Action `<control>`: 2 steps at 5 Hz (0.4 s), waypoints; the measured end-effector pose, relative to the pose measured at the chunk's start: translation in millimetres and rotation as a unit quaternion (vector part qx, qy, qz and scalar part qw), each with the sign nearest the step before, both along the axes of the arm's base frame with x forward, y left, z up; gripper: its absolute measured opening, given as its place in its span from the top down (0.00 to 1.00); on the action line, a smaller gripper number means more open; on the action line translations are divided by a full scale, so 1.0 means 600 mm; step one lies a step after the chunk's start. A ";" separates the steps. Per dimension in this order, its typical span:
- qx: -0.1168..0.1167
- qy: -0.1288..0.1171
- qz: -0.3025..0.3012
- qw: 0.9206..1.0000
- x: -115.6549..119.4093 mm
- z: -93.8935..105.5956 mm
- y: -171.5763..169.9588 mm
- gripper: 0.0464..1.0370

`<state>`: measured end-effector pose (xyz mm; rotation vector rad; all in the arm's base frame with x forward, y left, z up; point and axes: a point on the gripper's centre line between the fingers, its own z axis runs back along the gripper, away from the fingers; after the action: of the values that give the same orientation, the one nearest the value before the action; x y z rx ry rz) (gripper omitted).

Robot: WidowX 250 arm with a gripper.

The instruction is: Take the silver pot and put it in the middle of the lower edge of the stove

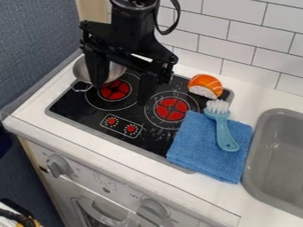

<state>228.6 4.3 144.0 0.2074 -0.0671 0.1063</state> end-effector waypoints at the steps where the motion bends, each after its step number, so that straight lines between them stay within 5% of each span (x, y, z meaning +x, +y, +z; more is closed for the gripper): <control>1: 0.001 0.011 -0.001 1.000 0.000 -0.009 0.000 0.04; 2: 0.024 0.029 0.015 0.999 0.048 -0.033 0.036 0.04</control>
<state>257.4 26.0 124.0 0.2596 -0.0098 0.1288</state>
